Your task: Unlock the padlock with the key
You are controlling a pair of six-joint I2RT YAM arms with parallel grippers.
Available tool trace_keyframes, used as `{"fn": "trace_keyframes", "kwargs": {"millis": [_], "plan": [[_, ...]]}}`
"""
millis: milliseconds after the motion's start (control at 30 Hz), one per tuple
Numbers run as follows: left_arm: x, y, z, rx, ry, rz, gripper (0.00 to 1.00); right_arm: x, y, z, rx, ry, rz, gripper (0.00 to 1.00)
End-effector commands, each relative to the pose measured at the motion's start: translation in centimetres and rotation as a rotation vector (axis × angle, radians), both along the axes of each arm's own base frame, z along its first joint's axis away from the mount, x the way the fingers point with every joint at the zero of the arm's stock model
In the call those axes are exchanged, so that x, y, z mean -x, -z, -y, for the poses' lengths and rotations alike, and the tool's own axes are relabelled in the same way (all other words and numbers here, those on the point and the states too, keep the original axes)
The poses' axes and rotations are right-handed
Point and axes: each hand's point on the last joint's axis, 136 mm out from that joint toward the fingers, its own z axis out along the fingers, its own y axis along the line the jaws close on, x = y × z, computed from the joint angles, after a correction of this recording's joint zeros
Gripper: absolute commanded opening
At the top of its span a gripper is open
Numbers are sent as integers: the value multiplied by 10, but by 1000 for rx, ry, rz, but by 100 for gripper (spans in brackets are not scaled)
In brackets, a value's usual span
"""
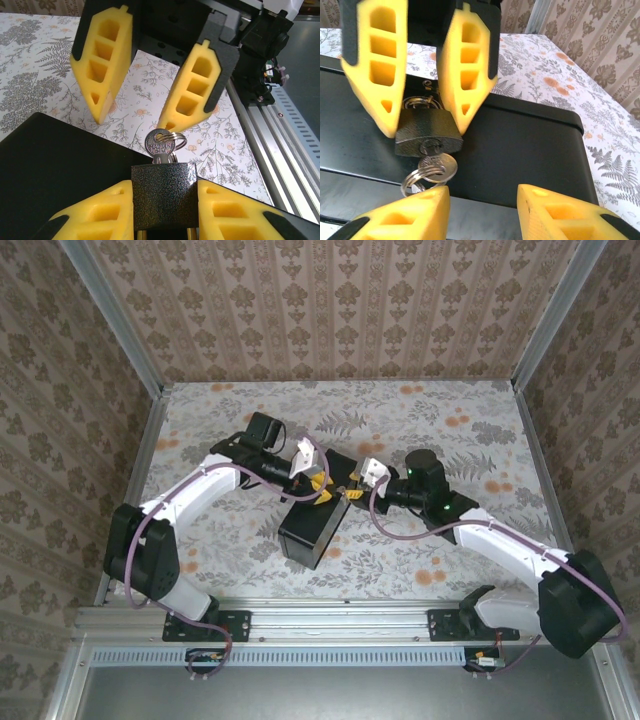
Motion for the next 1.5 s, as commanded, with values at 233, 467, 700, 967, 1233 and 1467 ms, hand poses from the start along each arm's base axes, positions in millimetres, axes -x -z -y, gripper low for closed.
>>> {"fn": "trace_keyframes", "kwargs": {"millis": [233,467,700,967,1233,1467], "plan": [[1,-29,5,90,50,50,22,17,-9,-1,27,-26,45,38],[3,-30,6,92,54,50,22,18,-2,-10,61,-58,35,36],[4,-30,7,89,59,46,21,15,-8,-14,52,-39,77,32],[3,-29,6,77,52,50,21,13,-6,-9,83,-7,92,35],[3,-30,6,76,51,53,20,18,-11,-6,99,-16,105,38],[1,-27,4,67,45,50,20,36,-4,4,163,-67,46,38]]}}
